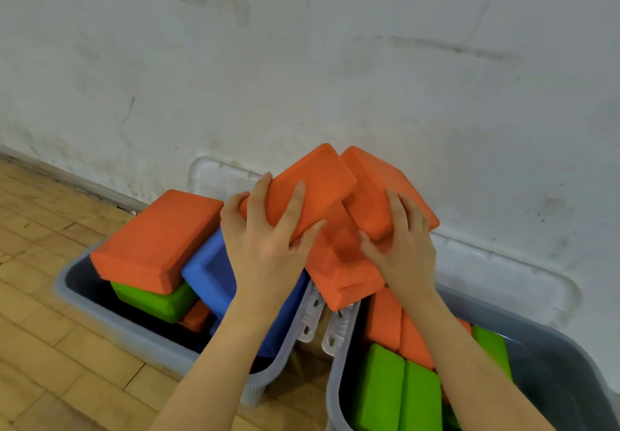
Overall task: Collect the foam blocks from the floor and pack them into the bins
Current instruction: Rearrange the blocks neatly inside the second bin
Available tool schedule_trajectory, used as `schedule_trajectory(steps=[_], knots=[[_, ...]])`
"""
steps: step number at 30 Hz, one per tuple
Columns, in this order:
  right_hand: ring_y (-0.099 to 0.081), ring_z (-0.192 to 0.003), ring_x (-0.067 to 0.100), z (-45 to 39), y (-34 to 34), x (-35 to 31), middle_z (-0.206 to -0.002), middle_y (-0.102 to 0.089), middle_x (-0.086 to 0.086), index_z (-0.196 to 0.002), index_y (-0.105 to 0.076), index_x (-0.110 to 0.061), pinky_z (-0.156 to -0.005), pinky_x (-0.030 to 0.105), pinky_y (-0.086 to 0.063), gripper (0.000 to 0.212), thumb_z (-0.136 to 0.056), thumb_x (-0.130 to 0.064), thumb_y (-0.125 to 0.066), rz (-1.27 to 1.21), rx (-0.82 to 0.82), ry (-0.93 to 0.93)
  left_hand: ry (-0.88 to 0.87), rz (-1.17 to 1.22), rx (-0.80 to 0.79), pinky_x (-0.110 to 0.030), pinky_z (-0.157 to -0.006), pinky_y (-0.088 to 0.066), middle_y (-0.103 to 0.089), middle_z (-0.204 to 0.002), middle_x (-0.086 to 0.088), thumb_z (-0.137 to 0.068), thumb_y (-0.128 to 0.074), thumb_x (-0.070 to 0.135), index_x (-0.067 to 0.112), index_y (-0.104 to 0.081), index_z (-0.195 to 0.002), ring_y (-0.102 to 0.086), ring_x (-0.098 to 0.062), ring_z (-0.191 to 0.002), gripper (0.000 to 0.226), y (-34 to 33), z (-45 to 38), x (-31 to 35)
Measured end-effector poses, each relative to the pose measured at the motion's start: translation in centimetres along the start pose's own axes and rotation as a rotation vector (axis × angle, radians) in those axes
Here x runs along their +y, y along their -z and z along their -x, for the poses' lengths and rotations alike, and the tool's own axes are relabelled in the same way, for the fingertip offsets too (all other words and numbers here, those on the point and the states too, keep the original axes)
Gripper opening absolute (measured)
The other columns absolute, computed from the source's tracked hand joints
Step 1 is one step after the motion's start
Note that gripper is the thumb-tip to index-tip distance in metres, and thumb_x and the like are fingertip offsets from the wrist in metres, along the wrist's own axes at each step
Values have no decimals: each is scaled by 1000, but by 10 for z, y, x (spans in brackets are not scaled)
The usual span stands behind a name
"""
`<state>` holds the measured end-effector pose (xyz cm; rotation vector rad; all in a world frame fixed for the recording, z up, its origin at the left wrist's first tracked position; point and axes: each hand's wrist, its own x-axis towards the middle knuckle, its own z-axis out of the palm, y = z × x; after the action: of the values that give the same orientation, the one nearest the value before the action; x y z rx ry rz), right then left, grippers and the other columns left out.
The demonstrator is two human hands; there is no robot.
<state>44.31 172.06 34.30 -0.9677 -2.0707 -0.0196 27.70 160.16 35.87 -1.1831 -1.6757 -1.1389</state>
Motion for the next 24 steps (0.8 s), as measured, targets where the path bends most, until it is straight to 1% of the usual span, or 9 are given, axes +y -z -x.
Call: schedule_trajectory(steps=[4,7,10,12,14,18,20,22,24], knots=[[-53,-113,34,7,39,24,-134,-46,14,-140,-33,-30,-70,46,-55,66,-80,-51,-54,51,117,-94,-70,119,-2,-48,-81,-45,-57,-124,-20,-83,-67,47,23,-62,-119,-41,-37,-102,44,-24,-12,43],[-55,-112,34,22,75,47,-136,-43,14,-136,-36,-38,-70,45,-54,59,-81,-52,-51,120,135,-175,-105,204,-30,-47,-81,-45,-58,-123,-20,-82,-68,45,20,-68,-116,-42,-37,-100,43,-35,-16,82],[-57,-107,32,45,116,67,-134,-44,14,-135,-40,-37,-67,40,-52,54,-83,-49,-50,171,201,-250,-149,299,-47,-49,-81,-44,-58,-124,-17,-86,-63,47,19,-68,-115,-48,-41,-96,42,-43,-13,129],[-58,-104,31,64,143,78,-133,-44,10,-136,-41,-36,-61,35,-49,56,-82,-51,-49,202,222,-315,-152,365,-69,-50,-78,-45,-60,-124,-12,-86,-64,48,19,-68,-114,-52,-44,-91,41,-43,-9,160],[-58,-104,28,86,165,89,-134,-41,5,-137,-42,-36,-61,29,-43,59,-82,-56,-46,238,224,-400,-130,428,-108,-49,-76,-45,-62,-123,-7,-85,-65,49,19,-69,-112,-55,-45,-88,41,-44,-2,190],[-59,-99,26,131,189,113,-137,-38,4,-140,-41,-32,-68,29,-39,63,-83,-58,-50,208,212,-599,-7,500,-258,-46,-77,-45,-63,-121,-4,-83,-63,51,19,-71,-108,-55,-43,-89,42,-44,31,235],[-57,-100,23,149,189,122,-138,-36,3,-141,-38,-32,-69,30,-42,60,-88,-55,-53,187,164,-661,67,448,-360,-44,-74,-45,-63,-120,-5,-82,-59,52,19,-71,-108,-54,-43,-90,44,-43,51,249],[-56,-103,21,164,182,130,-139,-33,0,-143,-35,-34,-73,35,-49,60,-88,-54,-50,151,87,-697,146,366,-497,-45,-69,-45,-62,-120,-7,-79,-55,54,20,-70,-110,-52,-43,-90,48,-43,71,258],[-55,-105,22,177,173,137,-140,-31,0,-143,-33,-33,-76,41,-51,60,-89,-54,-48,117,37,-713,209,307,-633,-47,-68,-45,-59,-122,-10,-79,-48,56,21,-69,-113,-50,-44,-91,53,-45,91,262]])
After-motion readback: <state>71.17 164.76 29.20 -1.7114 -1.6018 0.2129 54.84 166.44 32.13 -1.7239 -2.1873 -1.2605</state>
